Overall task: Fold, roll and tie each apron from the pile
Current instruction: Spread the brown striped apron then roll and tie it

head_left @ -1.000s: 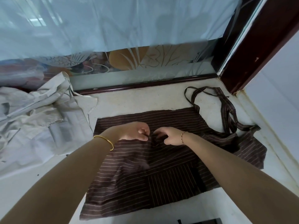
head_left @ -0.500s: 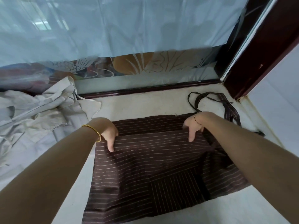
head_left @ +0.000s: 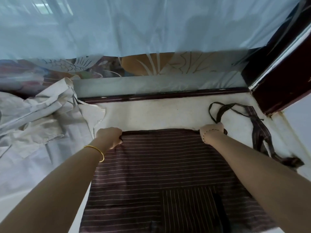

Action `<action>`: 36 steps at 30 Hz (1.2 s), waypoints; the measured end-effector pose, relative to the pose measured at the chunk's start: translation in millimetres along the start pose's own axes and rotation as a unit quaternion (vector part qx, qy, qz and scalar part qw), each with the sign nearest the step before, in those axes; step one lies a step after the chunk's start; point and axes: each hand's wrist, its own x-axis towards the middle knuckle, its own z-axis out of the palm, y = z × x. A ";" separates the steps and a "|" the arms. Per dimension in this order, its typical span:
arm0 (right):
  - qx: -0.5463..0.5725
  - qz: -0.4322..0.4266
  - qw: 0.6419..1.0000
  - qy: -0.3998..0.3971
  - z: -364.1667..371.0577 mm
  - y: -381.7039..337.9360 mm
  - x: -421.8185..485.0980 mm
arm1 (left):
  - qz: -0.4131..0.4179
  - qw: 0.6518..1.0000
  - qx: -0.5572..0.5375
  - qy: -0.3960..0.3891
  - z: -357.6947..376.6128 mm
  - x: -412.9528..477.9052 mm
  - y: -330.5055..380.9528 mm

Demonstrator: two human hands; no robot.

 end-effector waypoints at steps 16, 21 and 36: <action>0.066 -0.025 0.996 -0.053 0.2 11.0 28.8 | -0.040 0.996 0.064 0.048 9.9 30.2 -21.8; -0.023 0.019 0.998 -0.046 -9.5 -3.5 12.2 | 0.004 0.993 0.072 0.091 9.1 34.6 -17.0; 0.255 -0.189 0.923 0.218 -24.8 -70.7 28.4 | 0.117 0.992 0.029 0.033 -7.9 45.1 -25.8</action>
